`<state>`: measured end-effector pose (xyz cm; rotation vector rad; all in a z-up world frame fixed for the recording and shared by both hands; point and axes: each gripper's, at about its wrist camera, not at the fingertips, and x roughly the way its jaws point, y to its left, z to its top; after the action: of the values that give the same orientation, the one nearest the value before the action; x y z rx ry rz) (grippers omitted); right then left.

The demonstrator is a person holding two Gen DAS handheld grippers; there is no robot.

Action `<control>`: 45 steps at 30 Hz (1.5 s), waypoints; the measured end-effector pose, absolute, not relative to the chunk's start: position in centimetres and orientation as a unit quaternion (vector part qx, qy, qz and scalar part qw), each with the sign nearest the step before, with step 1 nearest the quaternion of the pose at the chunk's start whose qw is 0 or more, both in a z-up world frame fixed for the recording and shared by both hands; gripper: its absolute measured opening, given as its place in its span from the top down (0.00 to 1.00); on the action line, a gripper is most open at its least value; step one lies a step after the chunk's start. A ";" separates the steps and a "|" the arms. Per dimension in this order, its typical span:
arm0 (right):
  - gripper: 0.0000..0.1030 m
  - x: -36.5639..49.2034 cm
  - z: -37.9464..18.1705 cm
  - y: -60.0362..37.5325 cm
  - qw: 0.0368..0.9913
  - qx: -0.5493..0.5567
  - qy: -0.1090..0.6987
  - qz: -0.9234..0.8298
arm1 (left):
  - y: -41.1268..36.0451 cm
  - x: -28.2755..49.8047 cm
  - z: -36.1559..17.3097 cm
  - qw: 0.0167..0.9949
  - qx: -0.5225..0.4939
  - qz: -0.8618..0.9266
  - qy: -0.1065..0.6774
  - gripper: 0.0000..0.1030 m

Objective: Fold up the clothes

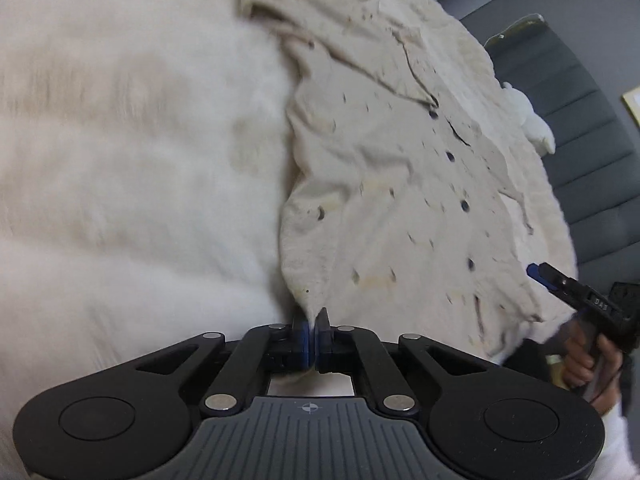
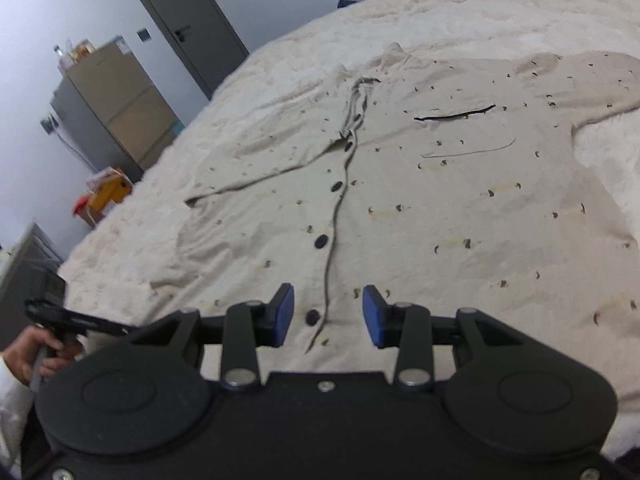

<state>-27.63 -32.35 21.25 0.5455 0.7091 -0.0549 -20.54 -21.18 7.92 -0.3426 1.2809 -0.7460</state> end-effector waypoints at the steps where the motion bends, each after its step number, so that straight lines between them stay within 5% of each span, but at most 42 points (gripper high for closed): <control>1: 0.64 -28.2 21.6 -32.9 0.903 0.266 0.337 -0.032 | -20.7 -21.2 7.9 0.725 -0.152 -0.339 0.580 0.99; 6: 0.62 -31.4 22.0 -38.9 0.894 0.271 0.338 -0.113 | -19.3 -23.4 8.7 0.747 -0.115 -0.304 0.579 0.97; 8: 0.57 -32.5 21.6 -41.5 0.883 0.270 0.353 -0.150 | -19.4 -23.6 10.2 0.771 -0.097 -0.291 0.558 0.89; 10: 0.49 -33.4 20.7 -43.8 0.869 0.282 0.369 -0.170 | -19.5 -23.9 12.0 0.796 -0.079 -0.281 0.530 0.70; 15: 0.49 -34.3 17.1 -46.9 0.834 0.317 0.403 -0.206 | -22.6 -24.6 15.4 0.817 -0.070 -0.314 0.477 0.66; 17: 0.53 -34.4 16.0 -47.1 0.828 0.332 0.408 -0.196 | -24.9 -24.9 15.8 0.811 -0.065 -0.346 0.468 0.61; 21: 0.96 -35.7 14.9 -47.1 0.818 0.395 0.395 -0.134 | -30.8 -25.4 14.1 0.775 -0.049 -0.409 0.479 0.60; 27: 1.00 -39.0 16.7 -46.8 0.823 0.409 0.386 -0.076 | -37.1 -26.2 10.0 0.713 -0.018 -0.478 0.513 0.60; 33: 0.85 -38.9 18.0 -47.1 0.839 0.348 0.405 -0.104 | -40.0 -25.3 9.8 0.759 -0.003 -0.440 0.480 0.58; 35: 0.66 -38.5 18.7 -47.5 0.848 0.336 0.391 -0.121 | -40.9 -24.9 9.8 0.777 0.003 -0.423 0.466 0.50; 45: 0.64 -29.1 16.1 -46.1 0.856 0.268 0.432 -0.095 | -44.7 -27.9 7.9 0.800 0.110 -0.420 0.415 0.48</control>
<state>-29.12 -46.07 16.06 0.5626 0.9085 -0.1987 -27.94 -44.72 7.86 0.2352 0.8892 -0.9009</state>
